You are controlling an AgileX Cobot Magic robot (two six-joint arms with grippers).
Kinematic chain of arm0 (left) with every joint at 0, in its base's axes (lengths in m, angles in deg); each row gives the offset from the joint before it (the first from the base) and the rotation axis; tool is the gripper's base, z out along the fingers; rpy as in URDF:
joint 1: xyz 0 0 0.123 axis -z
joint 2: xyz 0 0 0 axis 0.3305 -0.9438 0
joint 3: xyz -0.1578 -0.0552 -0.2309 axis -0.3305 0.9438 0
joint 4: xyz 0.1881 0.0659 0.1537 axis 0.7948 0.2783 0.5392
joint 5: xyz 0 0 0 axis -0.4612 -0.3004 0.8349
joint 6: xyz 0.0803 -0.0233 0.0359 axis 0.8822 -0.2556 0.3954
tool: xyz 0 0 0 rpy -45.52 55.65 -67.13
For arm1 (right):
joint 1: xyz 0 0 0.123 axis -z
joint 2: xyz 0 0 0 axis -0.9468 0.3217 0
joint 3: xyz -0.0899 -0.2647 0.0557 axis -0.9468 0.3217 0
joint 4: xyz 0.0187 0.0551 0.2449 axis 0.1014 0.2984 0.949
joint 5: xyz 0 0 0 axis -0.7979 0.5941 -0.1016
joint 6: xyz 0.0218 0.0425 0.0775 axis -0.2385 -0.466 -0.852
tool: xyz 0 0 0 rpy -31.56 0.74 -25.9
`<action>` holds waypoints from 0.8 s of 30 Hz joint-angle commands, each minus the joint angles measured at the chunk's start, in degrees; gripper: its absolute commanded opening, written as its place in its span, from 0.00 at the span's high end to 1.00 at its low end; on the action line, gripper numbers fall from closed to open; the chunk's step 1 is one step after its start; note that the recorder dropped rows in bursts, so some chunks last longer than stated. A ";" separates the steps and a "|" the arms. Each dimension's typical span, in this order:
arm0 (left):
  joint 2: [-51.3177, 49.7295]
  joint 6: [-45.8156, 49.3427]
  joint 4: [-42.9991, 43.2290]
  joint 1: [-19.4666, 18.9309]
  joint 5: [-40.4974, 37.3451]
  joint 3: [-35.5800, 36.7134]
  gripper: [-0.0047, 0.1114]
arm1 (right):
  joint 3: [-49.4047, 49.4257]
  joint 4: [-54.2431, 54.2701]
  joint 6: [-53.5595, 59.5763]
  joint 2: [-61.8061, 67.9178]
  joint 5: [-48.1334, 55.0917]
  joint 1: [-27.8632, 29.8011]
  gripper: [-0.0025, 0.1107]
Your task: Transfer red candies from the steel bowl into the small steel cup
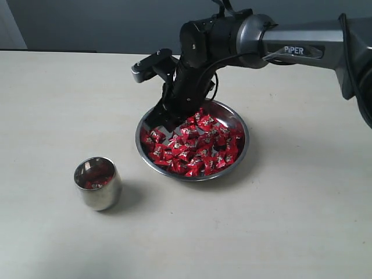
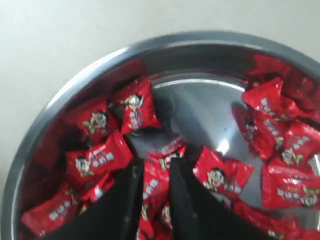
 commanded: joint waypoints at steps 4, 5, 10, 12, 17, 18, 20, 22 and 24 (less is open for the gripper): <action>0.25 -0.31 -0.16 -0.15 0.54 -0.06 0.96 | -0.13 -1.98 0.13 0.26 12.84 0.45 0.60; 0.25 -0.31 -0.16 -0.15 0.54 -0.06 0.96 | -0.13 -1.81 0.13 0.41 12.84 0.45 0.60; 0.25 -0.31 -0.16 -0.15 0.54 -0.06 0.96 | -0.13 -1.45 0.13 1.26 10.57 0.32 0.60; 0.25 -0.31 -0.16 -0.15 0.54 -0.06 0.96 | -0.13 -1.33 0.13 1.64 8.70 0.32 0.60; 0.25 -0.31 -0.16 -0.15 0.54 -0.06 0.96 | -0.13 0.69 0.22 2.93 7.52 0.32 0.60; 0.25 -0.31 -0.16 -0.15 0.54 -0.06 0.96 | -0.13 0.69 0.22 3.06 7.52 0.32 0.60; 0.25 -0.31 -0.16 -0.15 0.54 -0.06 0.96 | -0.13 0.69 0.22 3.33 7.52 0.32 0.60; 0.25 -0.31 -0.16 -0.15 0.54 -0.06 0.96 | -0.13 0.69 0.22 3.33 7.15 0.32 0.64; 0.25 -0.31 -0.16 -0.15 0.54 -0.06 0.96 | -0.13 0.69 0.22 3.23 6.78 0.32 0.72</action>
